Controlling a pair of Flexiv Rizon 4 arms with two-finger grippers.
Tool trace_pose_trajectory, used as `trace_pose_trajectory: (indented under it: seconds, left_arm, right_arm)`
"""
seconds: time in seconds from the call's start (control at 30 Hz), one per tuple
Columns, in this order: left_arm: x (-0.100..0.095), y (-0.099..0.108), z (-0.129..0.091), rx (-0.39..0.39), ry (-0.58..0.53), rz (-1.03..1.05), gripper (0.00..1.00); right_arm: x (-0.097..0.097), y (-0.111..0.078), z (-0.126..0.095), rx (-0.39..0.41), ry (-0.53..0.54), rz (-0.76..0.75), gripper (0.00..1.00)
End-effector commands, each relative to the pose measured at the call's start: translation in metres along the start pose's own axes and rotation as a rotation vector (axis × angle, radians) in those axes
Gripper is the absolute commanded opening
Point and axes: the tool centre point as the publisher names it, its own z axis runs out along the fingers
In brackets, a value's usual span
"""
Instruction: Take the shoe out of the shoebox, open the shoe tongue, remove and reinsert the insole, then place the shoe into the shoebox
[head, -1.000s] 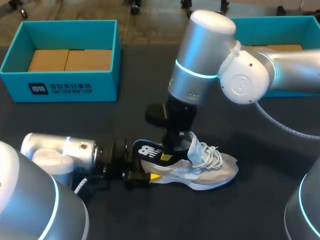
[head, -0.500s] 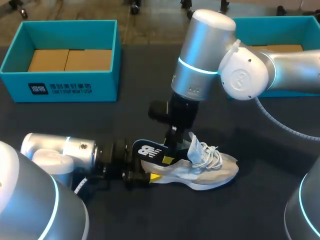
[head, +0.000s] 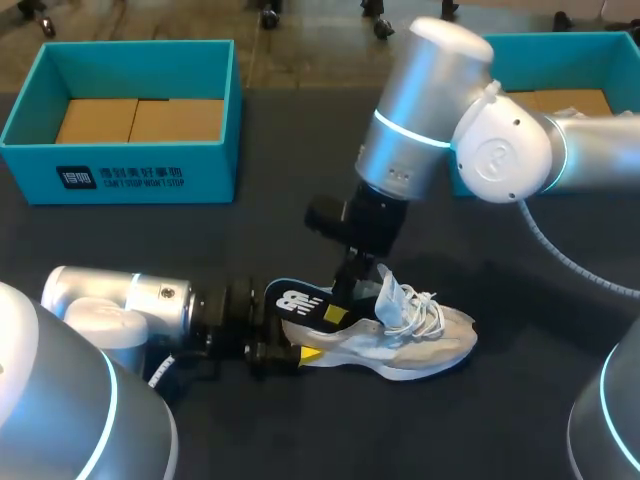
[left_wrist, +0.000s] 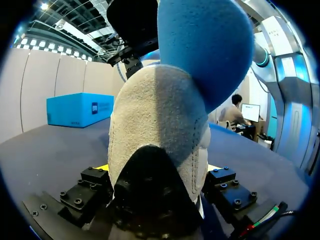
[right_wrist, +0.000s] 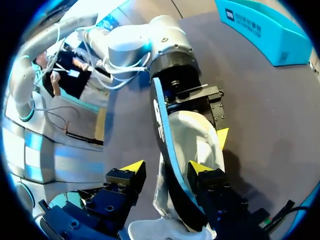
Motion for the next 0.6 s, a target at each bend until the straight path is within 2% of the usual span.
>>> trace_pose_trajectory:
  seconds: [0.03,0.1,0.37,0.47,0.53,0.6]
  left_arm:
    - [0.0000,0.0007,0.0007,0.000,-0.002,0.000,0.00]
    - [0.0000,0.0007,0.0007,0.000,-0.002,0.000,0.00]
    - [0.0000,0.0007,0.0007,0.000,-0.002,0.000,0.00]
    - [0.0000,0.0007,0.0007,0.000,-0.002,0.000,0.00]
    - [0.0000,0.0007,0.0007,0.000,-0.002,0.000,0.00]
    - [0.0000,0.0007,0.0007,0.000,-0.002,0.000,0.00]
  right_arm:
    - [-0.0043,0.0014,0.0052,-0.007,0.014,0.010,0.54]
    - [-0.0043,0.0016,0.0055,-0.010,0.018,0.014,0.50]
    - [-0.0040,0.0027,0.0102,-0.043,0.042,0.029,0.47]
    - [-0.0031,0.0015,0.0124,-0.074,0.052,0.035,0.39]
    - [-0.0022,0.0016,0.0124,-0.087,0.055,0.035,0.28]
    - [-0.0011,0.0029,0.0121,-0.086,0.055,0.036,0.22]
